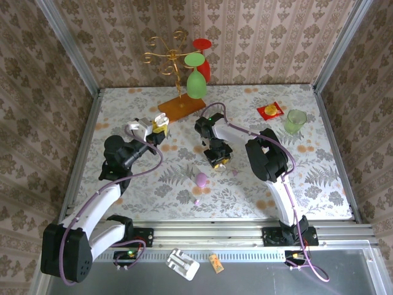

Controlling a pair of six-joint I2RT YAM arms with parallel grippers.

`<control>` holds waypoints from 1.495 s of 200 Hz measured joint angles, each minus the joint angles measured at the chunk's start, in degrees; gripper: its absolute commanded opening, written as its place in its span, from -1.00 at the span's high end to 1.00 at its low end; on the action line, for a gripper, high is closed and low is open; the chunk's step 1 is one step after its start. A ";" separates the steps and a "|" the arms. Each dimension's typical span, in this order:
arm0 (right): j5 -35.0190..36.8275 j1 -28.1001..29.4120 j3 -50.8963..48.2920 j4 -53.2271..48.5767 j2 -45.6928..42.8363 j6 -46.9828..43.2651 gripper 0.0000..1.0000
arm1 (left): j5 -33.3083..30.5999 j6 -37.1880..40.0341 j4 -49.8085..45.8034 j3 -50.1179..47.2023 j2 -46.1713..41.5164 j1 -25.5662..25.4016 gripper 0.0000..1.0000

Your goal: Insert the wireless bluetooth earbuds into the charging case

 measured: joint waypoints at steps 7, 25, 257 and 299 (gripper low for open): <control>-0.04 -0.07 -0.28 0.07 -0.20 -0.02 0.28 | 0.00 0.09 0.00 0.00 0.02 0.00 0.97; -0.24 -0.20 -1.16 0.31 -0.72 -0.17 0.30 | 0.00 0.17 0.04 0.00 0.31 -0.20 0.97; -0.85 -1.46 -15.30 17.31 -24.74 0.33 0.59 | 1.77 2.32 2.54 0.17 7.61 -5.33 0.96; -3.85 -1.46 -21.46 29.44 -35.21 0.37 0.59 | 2.34 2.51 3.87 0.59 10.14 -6.60 0.96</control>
